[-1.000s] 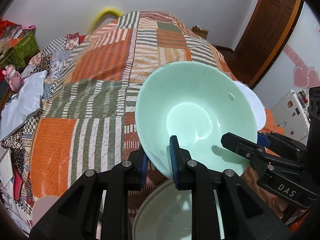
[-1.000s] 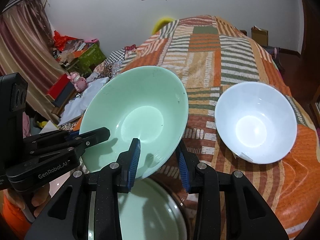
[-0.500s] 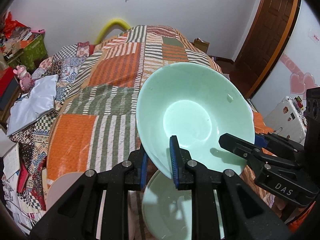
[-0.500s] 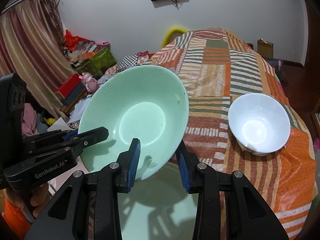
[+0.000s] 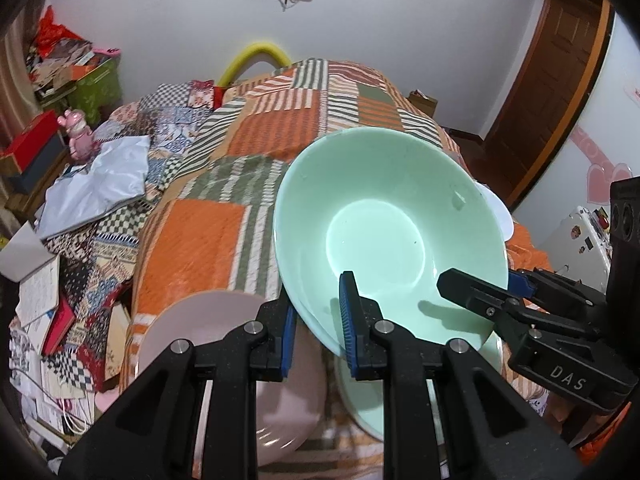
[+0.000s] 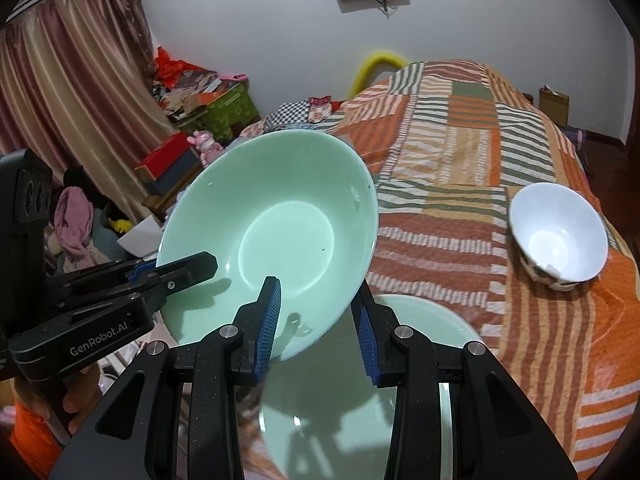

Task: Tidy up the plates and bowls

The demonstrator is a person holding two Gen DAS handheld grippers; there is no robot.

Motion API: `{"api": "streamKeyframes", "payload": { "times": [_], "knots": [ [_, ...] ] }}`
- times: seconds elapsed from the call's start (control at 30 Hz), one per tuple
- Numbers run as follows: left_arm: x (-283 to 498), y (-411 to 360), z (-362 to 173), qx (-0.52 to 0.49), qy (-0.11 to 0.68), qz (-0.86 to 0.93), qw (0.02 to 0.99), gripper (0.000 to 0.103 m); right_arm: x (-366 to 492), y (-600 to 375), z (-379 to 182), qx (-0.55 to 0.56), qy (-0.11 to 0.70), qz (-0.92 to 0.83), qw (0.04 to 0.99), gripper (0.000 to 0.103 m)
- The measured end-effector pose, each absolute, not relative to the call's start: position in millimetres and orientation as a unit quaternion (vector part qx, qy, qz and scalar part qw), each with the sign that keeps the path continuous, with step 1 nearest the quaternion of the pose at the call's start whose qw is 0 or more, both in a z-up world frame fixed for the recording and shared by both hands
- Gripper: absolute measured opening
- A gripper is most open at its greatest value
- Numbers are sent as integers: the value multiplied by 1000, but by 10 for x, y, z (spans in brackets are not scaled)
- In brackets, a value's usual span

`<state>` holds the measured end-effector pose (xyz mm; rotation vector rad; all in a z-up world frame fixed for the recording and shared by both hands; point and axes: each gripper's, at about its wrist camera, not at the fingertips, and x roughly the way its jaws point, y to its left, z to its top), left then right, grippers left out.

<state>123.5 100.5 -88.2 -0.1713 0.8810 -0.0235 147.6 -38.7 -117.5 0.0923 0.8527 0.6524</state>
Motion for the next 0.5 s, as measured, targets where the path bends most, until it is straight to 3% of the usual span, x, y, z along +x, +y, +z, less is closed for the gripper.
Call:
{"api": "streamKeyframes", "payload": {
  "times": [0.5],
  "knots": [
    [784,1538,-1095,-116,438,31,891,20,1280,158,-1373,24,425,352,834,33]
  ]
}}
